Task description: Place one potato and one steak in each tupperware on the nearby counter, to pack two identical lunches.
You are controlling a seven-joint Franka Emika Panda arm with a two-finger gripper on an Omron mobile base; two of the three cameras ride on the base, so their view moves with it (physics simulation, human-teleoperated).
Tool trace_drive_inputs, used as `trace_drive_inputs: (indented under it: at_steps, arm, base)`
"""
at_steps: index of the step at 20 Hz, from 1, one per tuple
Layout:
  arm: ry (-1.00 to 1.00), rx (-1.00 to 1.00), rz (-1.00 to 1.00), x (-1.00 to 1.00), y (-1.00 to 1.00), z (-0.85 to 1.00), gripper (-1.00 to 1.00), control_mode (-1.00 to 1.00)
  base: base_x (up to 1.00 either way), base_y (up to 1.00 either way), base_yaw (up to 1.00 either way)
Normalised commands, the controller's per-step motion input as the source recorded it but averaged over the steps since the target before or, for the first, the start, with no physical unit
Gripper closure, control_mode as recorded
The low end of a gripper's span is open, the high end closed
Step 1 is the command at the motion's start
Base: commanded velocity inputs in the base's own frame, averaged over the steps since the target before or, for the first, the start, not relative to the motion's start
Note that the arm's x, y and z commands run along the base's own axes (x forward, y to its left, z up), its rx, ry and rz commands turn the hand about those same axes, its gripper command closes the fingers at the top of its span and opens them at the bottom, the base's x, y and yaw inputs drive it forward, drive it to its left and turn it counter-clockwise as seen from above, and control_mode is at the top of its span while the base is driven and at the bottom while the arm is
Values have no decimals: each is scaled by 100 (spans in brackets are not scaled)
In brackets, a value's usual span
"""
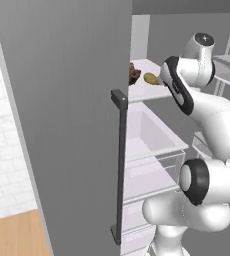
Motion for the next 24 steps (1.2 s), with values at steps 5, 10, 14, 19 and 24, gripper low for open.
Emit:
trace_drive_inputs:
  at_steps: [5, 10, 14, 19, 24]
  arm:
    - [0, 0, 0, 43, 0, -26, -100, -100]
    - [7, 0, 0, 53, -8, 11, -100, -100]
    - [9, -2, 0, 62, -7, 5, -100, -100]
    - [2, 0, 0, 56, -8, -6, -100, -100]
    - [0, 0, 0, 19, -9, -8, -100, -100]
  base:
    - [0, 0, 0]
    - [0, 0, 0]
    - [0, 0, 0]
    - [0, 0, 0]
    - [0, 0, 0]
